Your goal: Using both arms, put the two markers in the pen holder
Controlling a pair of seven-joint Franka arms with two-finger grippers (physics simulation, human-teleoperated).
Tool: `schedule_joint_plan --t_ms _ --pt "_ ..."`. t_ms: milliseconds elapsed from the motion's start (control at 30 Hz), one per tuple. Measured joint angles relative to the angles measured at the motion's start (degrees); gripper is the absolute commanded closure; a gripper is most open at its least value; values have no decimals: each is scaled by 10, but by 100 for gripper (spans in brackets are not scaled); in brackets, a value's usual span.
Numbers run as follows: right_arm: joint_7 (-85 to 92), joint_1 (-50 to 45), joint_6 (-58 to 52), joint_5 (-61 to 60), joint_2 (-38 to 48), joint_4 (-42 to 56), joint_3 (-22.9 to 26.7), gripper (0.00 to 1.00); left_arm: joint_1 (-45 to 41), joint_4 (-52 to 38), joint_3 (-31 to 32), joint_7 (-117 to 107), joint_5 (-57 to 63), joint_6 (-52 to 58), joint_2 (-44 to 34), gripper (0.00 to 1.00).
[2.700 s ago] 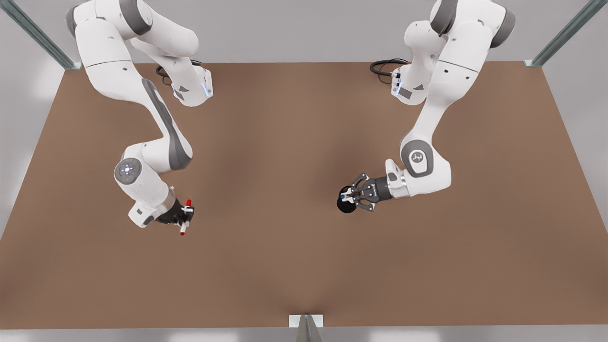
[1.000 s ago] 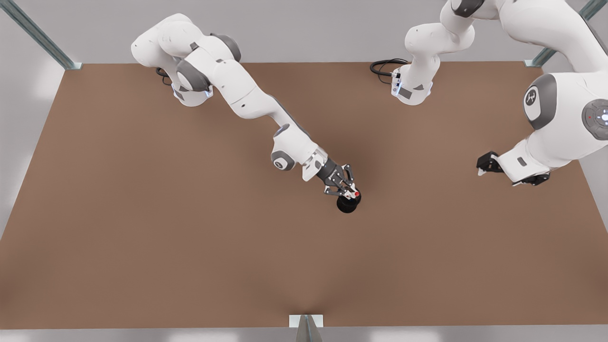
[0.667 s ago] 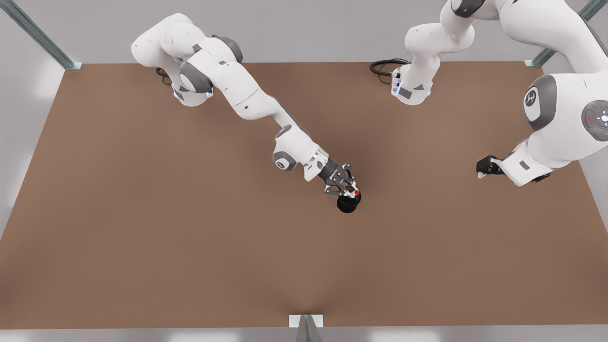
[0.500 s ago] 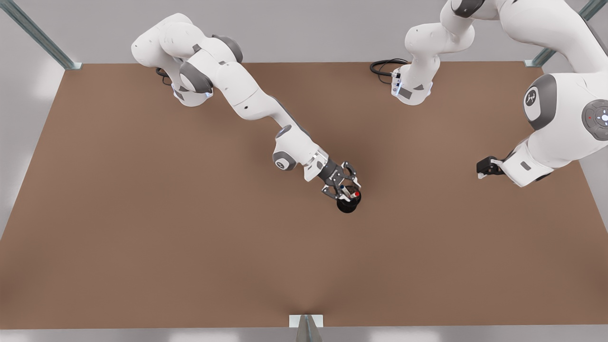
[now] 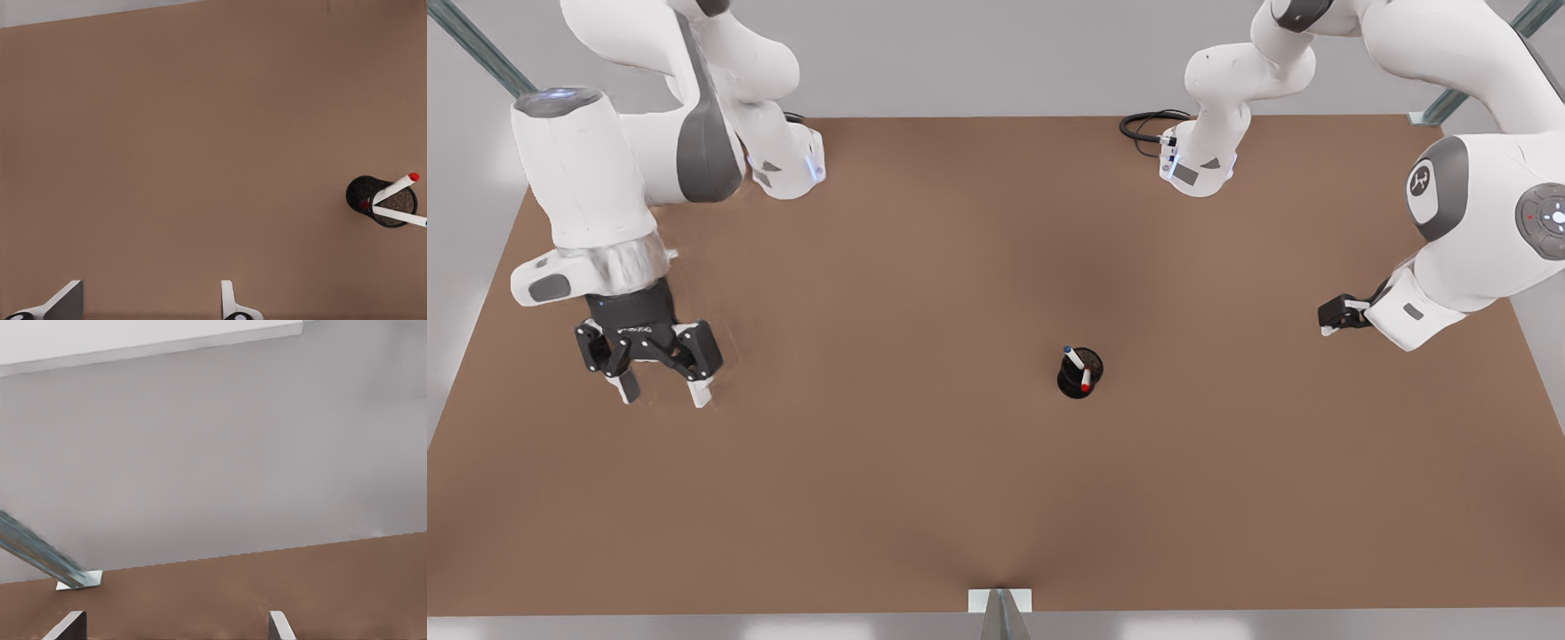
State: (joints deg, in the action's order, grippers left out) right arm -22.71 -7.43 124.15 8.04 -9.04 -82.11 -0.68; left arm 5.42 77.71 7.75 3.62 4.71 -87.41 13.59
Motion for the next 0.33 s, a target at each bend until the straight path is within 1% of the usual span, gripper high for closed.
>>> schedule_joint_plan --t_ms 33,67,133,233,333 --pt "10 14 -48 -16 5 -7 19 0 -1 -1 0 -2 1 0 0 0" --pt "20 19 -88 -28 -2 -9 27 0 -2 -1 0 -3 2 0 2 0" --pt "38 2 -150 -44 -12 -12 34 0 -3 -2 2 -6 2 0 9 0" --pt "61 -21 -210 -58 -17 -13 32 0 -4 -3 3 -10 3 0 14 0" --pt "81 -18 -247 -64 -19 -14 32 0 -5 -4 4 -13 3 0 15 0"
